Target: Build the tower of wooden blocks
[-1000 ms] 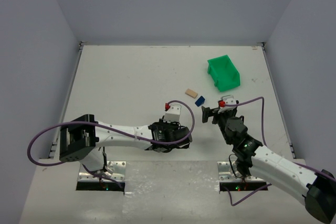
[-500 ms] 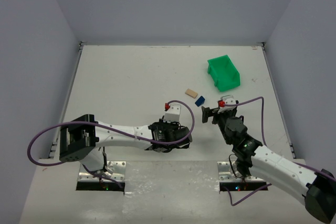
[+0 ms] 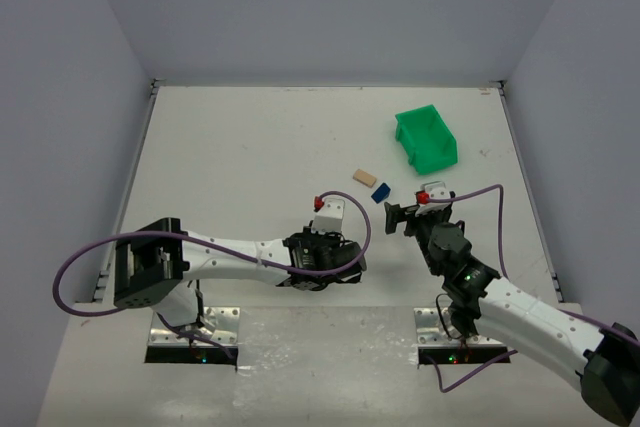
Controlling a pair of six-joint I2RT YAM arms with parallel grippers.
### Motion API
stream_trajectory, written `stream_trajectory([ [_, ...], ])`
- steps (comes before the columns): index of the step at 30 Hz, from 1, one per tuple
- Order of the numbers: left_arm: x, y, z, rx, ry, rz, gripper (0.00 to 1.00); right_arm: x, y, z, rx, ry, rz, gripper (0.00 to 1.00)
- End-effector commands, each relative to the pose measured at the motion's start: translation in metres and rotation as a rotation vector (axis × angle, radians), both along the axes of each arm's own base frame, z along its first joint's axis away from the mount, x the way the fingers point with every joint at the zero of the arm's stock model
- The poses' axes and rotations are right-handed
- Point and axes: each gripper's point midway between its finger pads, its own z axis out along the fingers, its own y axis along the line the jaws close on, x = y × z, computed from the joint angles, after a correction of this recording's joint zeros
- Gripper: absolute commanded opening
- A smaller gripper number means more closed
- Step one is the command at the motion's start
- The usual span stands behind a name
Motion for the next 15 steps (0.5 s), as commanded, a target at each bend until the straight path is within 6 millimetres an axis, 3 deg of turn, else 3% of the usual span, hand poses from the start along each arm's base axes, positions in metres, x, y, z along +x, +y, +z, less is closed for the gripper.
stream_trajectory([
  [1,0.0046,-0.0166,0.0144,-0.063,-0.034,0.012,0.04,0.0053,-0.0019,0.0226,0.046,-0.057,-0.03,0.99],
  [15,0.005,-0.0171,0.0172,-0.071,-0.037,0.018,0.05,0.006,-0.0031,0.0221,0.041,-0.056,-0.038,0.99],
])
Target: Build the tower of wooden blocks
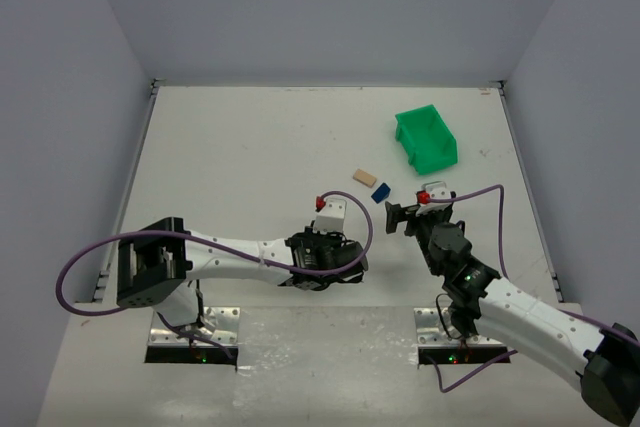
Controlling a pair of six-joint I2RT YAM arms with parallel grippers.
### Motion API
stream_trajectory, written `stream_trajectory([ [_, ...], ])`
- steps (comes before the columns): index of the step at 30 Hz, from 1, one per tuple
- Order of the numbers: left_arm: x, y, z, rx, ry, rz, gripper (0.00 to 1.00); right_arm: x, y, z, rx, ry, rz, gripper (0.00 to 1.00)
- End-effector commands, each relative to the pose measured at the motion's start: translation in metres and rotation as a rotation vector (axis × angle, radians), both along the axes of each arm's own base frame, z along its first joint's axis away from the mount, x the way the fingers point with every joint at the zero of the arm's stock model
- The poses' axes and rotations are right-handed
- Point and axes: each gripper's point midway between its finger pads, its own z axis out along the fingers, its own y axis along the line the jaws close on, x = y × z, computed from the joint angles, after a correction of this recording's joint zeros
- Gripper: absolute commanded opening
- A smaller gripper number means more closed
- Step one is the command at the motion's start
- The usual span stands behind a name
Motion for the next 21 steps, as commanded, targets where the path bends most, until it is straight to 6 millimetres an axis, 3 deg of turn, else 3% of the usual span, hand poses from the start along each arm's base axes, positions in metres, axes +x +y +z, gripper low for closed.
stream_trajectory([
  [1,0.0043,-0.0136,0.0193,-0.077,-0.039,0.02,0.05,0.0057,-0.0015,0.021,0.039,-0.052,-0.028,0.99],
  [21,0.0034,-0.0106,0.0129,-0.057,-0.022,0.049,0.12,0.0056,-0.0027,0.021,0.04,-0.053,-0.034,0.99],
])
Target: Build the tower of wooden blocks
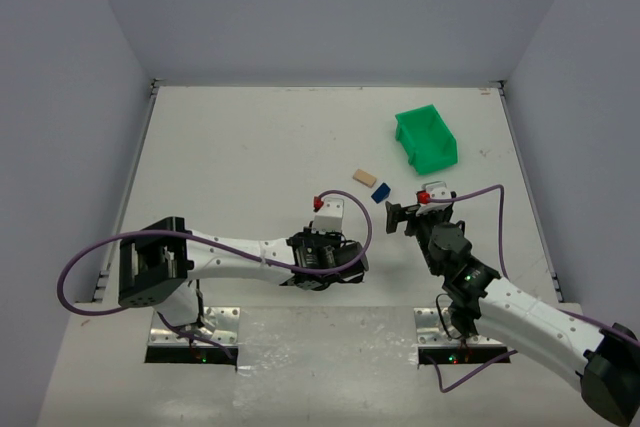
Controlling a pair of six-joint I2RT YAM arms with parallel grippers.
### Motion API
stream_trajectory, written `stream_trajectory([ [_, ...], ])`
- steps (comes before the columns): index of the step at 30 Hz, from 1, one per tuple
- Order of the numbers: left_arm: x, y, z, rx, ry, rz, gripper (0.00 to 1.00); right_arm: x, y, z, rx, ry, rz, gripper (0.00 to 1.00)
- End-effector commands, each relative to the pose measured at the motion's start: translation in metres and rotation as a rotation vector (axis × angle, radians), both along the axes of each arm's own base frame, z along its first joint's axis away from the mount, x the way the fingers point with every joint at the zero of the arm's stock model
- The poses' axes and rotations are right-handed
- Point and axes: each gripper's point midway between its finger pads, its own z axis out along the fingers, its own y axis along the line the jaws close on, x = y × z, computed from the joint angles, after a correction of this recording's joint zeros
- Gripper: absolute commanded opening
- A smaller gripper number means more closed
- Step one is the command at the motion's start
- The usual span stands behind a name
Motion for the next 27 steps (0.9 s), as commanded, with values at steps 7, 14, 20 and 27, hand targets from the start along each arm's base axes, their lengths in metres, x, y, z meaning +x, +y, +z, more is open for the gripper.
stream_trajectory([
  [7,0.0033,-0.0112,0.0121,-0.041,-0.027,0.02,0.14,0.0058,-0.0028,0.0203,0.039,-0.051,-0.034,0.99],
  [14,0.003,-0.0119,0.0118,-0.041,-0.024,0.019,0.18,0.0056,-0.0031,0.0209,0.043,-0.053,-0.034,0.99],
  [20,0.0025,-0.0119,0.0115,-0.042,-0.022,0.017,0.21,0.0057,-0.003,0.0202,0.044,-0.05,-0.035,0.99],
  [27,0.0021,-0.0119,0.0121,-0.042,-0.019,0.014,0.22,0.0069,-0.0041,0.0186,0.039,-0.044,-0.042,0.99],
])
